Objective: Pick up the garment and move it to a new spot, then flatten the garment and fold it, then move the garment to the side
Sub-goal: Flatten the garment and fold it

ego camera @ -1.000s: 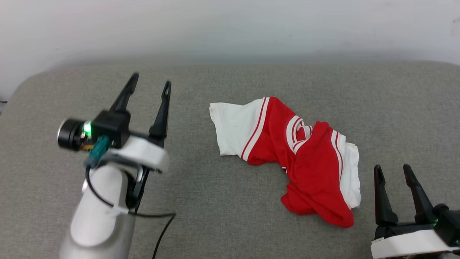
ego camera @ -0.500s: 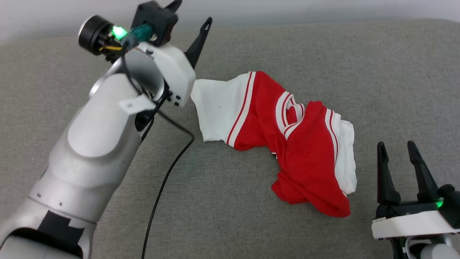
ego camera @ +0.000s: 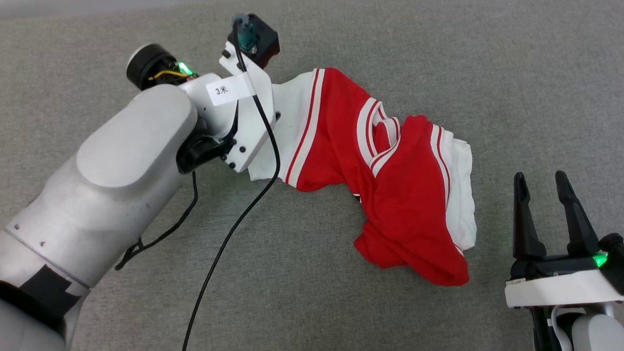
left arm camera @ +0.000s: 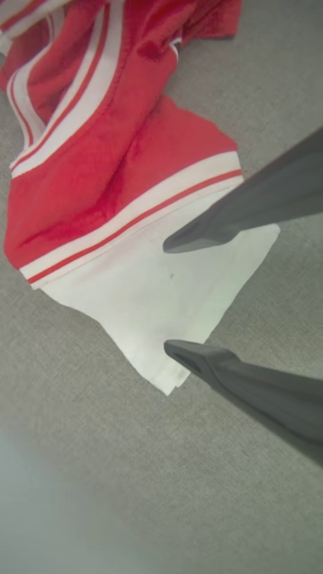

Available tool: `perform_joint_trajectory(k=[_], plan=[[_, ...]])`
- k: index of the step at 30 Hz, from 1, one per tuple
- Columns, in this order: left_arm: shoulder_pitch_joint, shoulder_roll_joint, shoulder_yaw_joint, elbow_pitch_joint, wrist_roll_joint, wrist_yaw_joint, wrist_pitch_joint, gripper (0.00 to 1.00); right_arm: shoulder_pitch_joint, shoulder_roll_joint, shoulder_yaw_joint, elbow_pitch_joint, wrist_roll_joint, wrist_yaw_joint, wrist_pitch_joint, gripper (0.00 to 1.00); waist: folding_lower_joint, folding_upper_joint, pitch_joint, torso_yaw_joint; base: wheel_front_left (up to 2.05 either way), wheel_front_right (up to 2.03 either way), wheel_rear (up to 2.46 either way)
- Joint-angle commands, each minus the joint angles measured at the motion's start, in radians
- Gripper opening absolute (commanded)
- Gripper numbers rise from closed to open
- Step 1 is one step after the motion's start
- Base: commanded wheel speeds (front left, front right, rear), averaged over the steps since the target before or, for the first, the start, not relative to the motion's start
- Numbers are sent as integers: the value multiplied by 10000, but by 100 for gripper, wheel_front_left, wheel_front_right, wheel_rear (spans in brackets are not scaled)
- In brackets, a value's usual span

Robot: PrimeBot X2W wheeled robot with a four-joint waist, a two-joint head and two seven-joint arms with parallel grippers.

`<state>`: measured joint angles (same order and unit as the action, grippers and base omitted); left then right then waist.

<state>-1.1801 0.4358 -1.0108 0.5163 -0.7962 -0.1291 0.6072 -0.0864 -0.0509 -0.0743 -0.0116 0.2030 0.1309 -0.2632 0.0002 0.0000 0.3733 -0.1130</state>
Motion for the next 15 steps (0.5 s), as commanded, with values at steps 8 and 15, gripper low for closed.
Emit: perform_joint_trajectory(k=[8, 15], plan=[[-269, 599, -1382, 202, -1143, -3, 976, 100, -514, 15, 118, 12, 95, -5, -23, 100, -2, 0, 524, -300, 0, 0, 0], [229, 739, -2690, 386, -1259, -14, 1581, 100, -592, 15, 120, 35, 154, -5, -23, 100, -2, 0, 765, -368, 0, 0, 0]])
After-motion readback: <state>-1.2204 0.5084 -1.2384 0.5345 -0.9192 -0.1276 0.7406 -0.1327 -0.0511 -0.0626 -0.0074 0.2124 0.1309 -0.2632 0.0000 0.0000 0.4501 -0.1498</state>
